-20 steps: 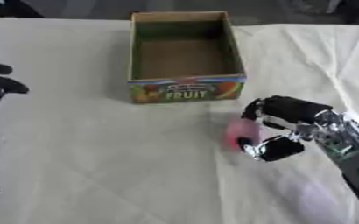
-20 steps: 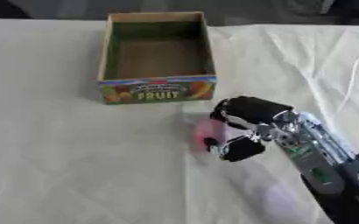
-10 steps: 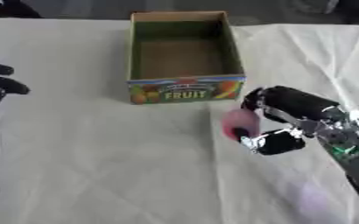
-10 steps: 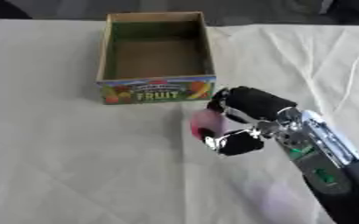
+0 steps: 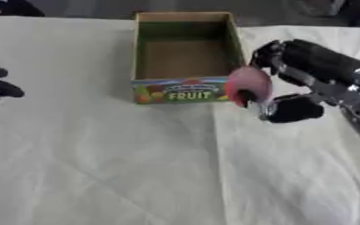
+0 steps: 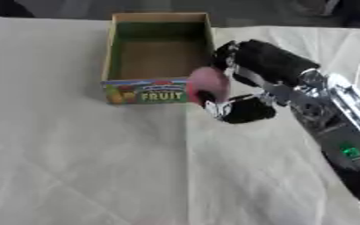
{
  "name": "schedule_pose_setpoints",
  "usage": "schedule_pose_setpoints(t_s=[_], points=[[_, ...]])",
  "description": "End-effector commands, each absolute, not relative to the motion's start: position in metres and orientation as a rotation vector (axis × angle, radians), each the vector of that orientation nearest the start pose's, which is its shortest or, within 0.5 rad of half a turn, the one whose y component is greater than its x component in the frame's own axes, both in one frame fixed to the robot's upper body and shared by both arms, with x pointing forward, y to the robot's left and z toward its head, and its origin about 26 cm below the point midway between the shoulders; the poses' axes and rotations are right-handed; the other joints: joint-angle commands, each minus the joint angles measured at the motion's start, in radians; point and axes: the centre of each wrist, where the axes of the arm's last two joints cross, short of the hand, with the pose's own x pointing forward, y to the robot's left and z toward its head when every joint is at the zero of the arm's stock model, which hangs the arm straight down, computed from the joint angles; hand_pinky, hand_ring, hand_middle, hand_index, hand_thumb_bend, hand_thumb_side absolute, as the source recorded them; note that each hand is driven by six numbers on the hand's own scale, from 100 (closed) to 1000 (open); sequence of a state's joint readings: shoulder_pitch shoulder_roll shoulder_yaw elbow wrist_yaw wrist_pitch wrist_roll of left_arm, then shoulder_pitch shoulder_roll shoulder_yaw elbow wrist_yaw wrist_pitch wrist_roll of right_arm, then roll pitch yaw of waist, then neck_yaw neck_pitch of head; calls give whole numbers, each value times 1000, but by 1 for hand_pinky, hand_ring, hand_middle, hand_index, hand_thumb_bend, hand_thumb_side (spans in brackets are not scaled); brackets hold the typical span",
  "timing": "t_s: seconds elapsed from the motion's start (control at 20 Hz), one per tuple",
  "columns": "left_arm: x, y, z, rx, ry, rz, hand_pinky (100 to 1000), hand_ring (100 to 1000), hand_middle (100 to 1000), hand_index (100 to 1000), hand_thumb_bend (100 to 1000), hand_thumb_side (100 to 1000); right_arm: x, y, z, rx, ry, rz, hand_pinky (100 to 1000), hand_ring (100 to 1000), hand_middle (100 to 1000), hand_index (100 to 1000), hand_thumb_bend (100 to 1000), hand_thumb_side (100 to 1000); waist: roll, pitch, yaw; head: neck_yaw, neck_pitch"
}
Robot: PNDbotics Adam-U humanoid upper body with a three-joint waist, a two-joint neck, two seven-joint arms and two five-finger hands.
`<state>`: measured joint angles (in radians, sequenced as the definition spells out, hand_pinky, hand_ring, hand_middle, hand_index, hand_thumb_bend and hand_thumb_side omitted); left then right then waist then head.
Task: Pick up objects on the table and place them in the box.
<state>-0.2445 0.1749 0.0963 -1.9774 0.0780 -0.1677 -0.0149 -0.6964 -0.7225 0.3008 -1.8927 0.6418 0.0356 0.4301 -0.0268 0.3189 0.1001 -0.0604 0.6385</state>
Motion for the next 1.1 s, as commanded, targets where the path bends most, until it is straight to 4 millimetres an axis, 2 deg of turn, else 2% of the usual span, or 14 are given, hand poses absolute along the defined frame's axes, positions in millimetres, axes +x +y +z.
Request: schedule_pose_setpoints(t_s=[0.05, 0.6, 0.9, 1.1], points=[[296, 266, 183, 33, -2421, -157, 562, 522, 581, 777, 100, 915, 326, -240, 317, 1398, 2544, -2167, 523, 673, 535, 610, 100, 542, -1, -13, 8, -12, -18], [299, 262, 193, 9, -2456, -198, 562, 518, 581, 776, 100, 917, 365, -267, 353, 1632, 2703, -1910, 522, 665, 539, 621, 100, 546, -13, 42, 61, -82, -80], [301, 256, 198, -20, -2476, -225, 561, 517, 582, 776, 100, 920, 394, -281, 355, 1711, 2801, -1733, 518, 656, 537, 629, 100, 546, -25, 69, 104, -136, -116], [302, 254, 201, -38, -2485, -240, 561, 516, 582, 776, 100, 921, 411, -285, 351, 1723, 2856, -1659, 517, 655, 541, 638, 100, 554, -31, 83, 130, -168, -126]])
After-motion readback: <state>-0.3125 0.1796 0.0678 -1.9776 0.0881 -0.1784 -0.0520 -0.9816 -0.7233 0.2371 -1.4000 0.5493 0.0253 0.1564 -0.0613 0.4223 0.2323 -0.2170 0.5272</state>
